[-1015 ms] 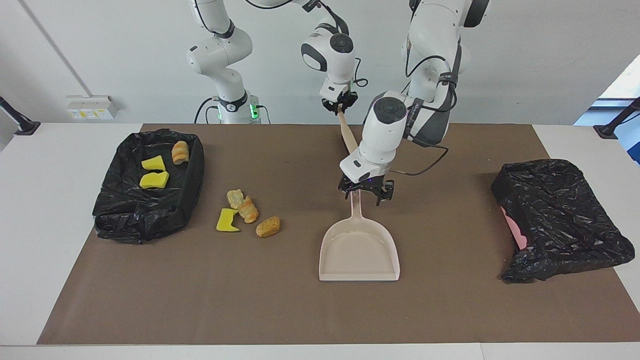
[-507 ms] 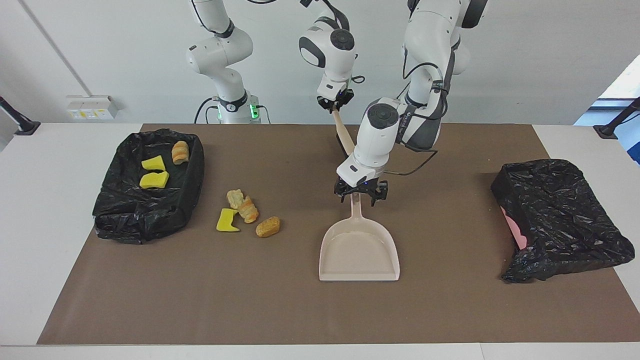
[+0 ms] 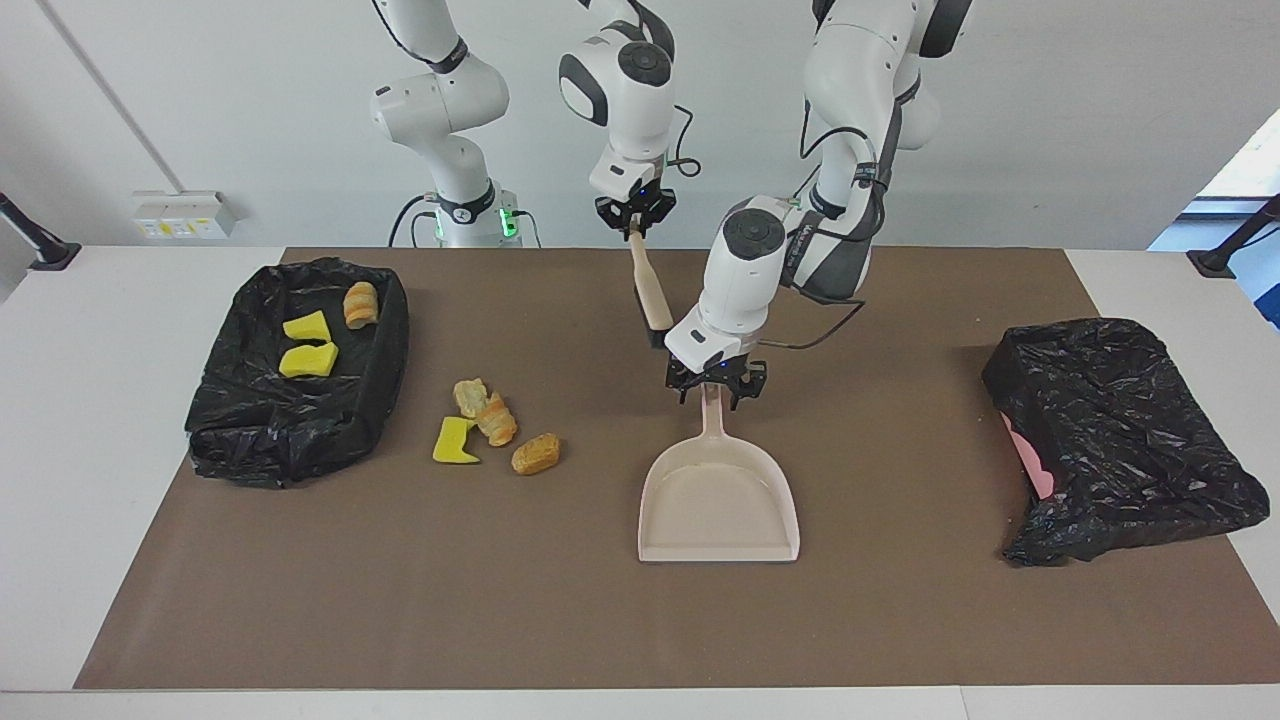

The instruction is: Sweep and dump trash in bin

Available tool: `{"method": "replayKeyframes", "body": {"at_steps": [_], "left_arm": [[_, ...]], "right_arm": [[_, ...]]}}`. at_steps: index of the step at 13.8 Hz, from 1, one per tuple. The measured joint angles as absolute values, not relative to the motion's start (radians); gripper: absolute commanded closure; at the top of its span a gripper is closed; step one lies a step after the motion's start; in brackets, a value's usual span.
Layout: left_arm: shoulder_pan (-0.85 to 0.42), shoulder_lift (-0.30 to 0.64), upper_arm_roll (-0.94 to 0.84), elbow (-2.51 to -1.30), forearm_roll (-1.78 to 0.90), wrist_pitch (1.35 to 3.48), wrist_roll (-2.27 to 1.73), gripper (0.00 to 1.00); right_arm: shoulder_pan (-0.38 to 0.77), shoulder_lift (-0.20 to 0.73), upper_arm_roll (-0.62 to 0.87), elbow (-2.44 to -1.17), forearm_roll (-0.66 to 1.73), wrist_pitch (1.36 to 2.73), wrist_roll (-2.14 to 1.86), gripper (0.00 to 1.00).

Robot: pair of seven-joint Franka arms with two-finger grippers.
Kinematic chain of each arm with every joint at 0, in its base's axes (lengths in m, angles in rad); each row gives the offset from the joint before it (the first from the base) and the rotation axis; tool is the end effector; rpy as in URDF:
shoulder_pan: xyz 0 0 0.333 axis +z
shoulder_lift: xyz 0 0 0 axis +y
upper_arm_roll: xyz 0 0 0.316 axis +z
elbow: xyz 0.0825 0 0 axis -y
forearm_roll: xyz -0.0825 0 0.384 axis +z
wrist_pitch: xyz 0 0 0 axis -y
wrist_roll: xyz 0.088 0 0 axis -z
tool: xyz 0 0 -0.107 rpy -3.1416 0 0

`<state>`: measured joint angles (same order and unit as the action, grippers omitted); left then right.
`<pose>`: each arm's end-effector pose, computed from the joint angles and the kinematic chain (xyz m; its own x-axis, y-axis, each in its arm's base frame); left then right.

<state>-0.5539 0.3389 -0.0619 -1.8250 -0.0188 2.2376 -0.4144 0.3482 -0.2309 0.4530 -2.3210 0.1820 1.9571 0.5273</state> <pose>0.5262 -0.3696 0.3575 0.9817 -0.1831 0.0531 -0.1862 -0.9805 0.0629 0.3078 0.3395 0.4118 0.9726 0.1687 -0.1600 0.1754 -0.9841 0.0286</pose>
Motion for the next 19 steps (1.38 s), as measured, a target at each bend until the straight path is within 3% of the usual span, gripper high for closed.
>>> {"method": "replayKeyframes", "body": {"at_steps": [1, 3, 7, 13, 19], "left_arm": [[-0.557, 0.339, -0.062, -1.825, -0.019, 2.237, -0.415, 0.36], [-0.558, 0.339, -0.061, -1.826, -0.018, 2.233, -0.415, 0.67], [-0.558, 0.339, -0.057, -1.826, 0.003, 2.225, -0.414, 0.93], [-0.557, 0.297, -0.044, -1.808, 0.108, 2.157, -0.386, 0.98], [-0.554, 0.230, -0.021, -1.808, 0.111, 2.015, -0.026, 1.00]], "right_arm": [[0.294, -0.231, 0.451, -2.307, 0.163, 1.930, 0.504, 1.00], [0.205, -0.229, 0.449, -2.286, 0.113, 1.911, 0.475, 1.00], [0.101, -0.206, 0.449, -2.280, -0.014, 1.907, 0.414, 1.00], [-0.137, -0.148, 0.447, -2.278, -0.152, 1.958, 0.186, 1.00], [-0.288, -0.099, 0.448, -2.269, -0.270, 2.057, 0.025, 1.00]]}}
